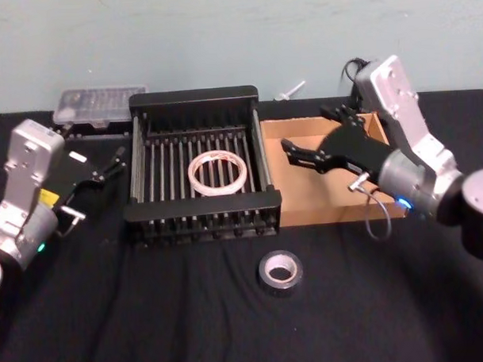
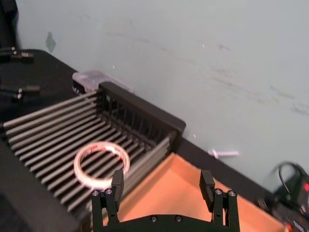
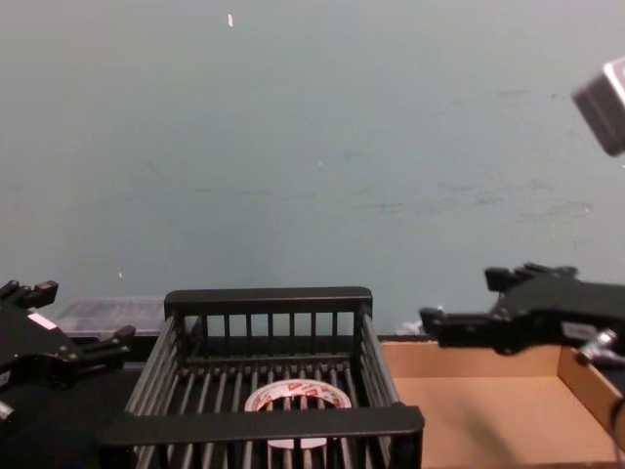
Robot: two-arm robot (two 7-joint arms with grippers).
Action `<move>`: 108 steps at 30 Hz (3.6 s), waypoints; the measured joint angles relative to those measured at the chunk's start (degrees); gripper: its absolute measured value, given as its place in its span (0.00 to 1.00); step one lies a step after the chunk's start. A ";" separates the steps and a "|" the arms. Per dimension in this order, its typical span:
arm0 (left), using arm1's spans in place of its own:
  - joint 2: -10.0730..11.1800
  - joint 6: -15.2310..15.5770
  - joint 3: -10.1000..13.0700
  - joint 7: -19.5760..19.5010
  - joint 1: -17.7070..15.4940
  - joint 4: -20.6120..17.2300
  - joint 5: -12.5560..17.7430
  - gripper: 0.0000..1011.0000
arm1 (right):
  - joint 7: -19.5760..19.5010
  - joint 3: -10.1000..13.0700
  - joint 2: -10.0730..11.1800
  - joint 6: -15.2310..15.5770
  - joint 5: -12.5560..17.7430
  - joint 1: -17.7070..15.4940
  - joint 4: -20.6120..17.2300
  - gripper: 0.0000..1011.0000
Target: Pick up the white tape and place it into the black box , Pick up the silver tape and place it into the brown box.
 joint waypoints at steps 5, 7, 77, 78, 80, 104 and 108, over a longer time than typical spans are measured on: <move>0.00 0.00 0.00 0.00 0.00 0.00 0.00 0.99 | -0.58 1.18 1.70 0.83 0.39 -3.64 -3.50 0.99; 0.00 0.00 0.00 0.00 0.00 -0.01 0.00 0.99 | -0.71 1.72 2.46 1.25 0.66 -5.52 -5.14 0.99; 0.00 0.00 0.00 0.00 0.00 0.00 0.00 0.99 | 2.70 -4.60 3.89 19.44 0.49 -10.24 -9.26 0.99; 0.00 0.00 0.00 0.00 0.00 0.00 0.00 0.99 | 2.70 -4.63 3.88 19.46 0.45 -10.23 -9.22 0.99; 0.00 0.00 0.00 0.00 0.00 0.00 0.00 0.99 | 2.66 -4.75 3.87 19.46 0.26 -10.19 -9.20 0.99; 0.00 0.00 0.00 0.00 0.00 0.00 0.00 0.99 | 2.59 -4.70 3.86 19.41 0.30 -10.19 -9.19 0.68; 0.00 0.00 0.00 0.00 0.00 0.00 0.00 0.99 | 2.59 -4.68 3.86 19.41 0.31 -10.19 -9.19 0.52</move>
